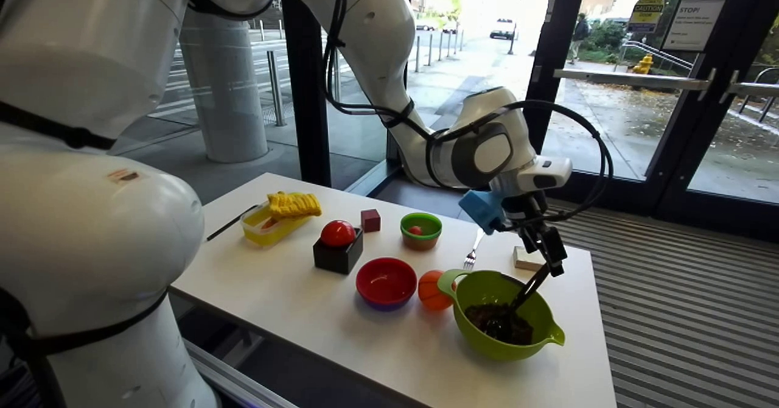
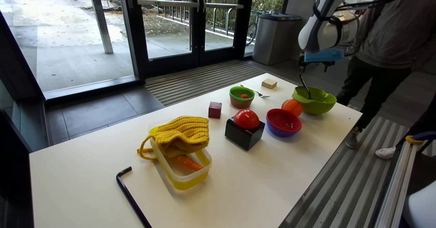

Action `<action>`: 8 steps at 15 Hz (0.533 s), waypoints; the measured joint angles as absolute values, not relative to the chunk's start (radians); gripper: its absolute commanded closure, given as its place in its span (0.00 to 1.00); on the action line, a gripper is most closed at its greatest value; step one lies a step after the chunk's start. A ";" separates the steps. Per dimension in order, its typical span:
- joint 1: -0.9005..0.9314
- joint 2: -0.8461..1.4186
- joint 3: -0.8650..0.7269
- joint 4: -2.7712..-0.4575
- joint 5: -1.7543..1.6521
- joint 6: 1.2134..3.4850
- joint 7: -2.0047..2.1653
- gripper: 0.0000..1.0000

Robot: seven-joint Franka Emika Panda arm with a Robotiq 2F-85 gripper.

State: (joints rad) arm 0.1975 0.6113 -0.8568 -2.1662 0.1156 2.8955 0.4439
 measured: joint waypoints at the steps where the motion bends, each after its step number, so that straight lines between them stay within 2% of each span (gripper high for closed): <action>1: 0.194 0.618 -0.857 -2.160 0.116 2.894 0.456 0.00; 8: 0.190 0.612 -0.856 -2.137 0.096 2.883 0.457 0.00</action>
State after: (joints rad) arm 0.1897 0.6116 -0.8556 -2.1374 0.0964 2.8828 0.4567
